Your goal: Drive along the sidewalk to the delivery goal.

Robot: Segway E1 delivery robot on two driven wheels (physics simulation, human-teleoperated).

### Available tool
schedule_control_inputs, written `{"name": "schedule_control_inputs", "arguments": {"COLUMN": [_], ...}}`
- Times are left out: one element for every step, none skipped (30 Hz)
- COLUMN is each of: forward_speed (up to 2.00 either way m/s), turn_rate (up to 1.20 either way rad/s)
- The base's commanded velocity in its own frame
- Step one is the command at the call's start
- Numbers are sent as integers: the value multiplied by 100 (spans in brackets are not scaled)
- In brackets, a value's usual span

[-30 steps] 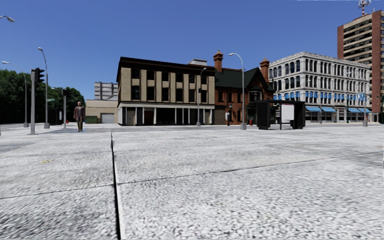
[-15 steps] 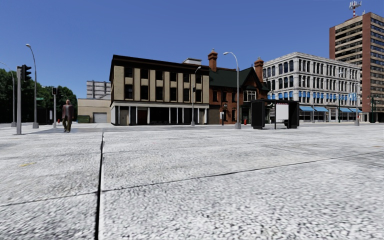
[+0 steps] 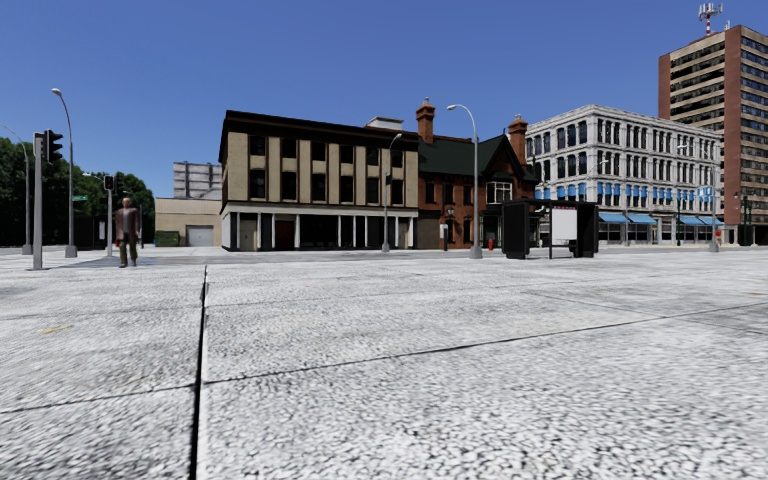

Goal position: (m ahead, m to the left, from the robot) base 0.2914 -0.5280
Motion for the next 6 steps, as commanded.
{"name": "schedule_control_inputs", "arguments": {"forward_speed": [0,0,0,0,0,0], "turn_rate": [0,0,0,0,0,0]}}
